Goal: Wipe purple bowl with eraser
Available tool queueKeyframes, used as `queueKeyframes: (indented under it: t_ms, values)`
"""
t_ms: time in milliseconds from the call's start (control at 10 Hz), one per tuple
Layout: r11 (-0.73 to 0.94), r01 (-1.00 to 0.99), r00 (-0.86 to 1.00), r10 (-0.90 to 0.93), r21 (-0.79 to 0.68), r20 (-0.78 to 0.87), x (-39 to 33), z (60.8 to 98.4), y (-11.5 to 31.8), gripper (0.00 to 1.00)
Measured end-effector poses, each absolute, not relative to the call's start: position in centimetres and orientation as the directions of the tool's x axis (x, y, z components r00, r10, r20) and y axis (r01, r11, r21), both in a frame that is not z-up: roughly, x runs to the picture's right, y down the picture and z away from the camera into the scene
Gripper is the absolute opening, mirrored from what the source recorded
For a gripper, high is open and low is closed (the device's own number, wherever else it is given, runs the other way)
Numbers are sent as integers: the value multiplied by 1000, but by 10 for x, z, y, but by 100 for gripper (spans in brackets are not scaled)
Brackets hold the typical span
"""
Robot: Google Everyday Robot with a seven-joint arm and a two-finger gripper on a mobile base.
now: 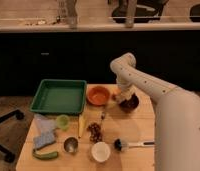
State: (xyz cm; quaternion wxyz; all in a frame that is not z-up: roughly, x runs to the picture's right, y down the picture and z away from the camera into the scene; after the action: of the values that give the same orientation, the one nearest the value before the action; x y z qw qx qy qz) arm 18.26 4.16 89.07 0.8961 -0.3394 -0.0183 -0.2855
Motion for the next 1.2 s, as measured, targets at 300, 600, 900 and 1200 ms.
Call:
queueKeyframes:
  t_ms: [300, 600, 900, 1200]
  values:
    - [604, 512, 841, -496, -611, 214, 199, 890, 40, 0]
    - [583, 519, 834, -505, -626, 221, 206, 879, 53, 0]
    - [556, 538, 820, -518, -633, 242, 205, 867, 71, 0]
    - [536, 574, 798, -534, -619, 278, 183, 860, 80, 0]
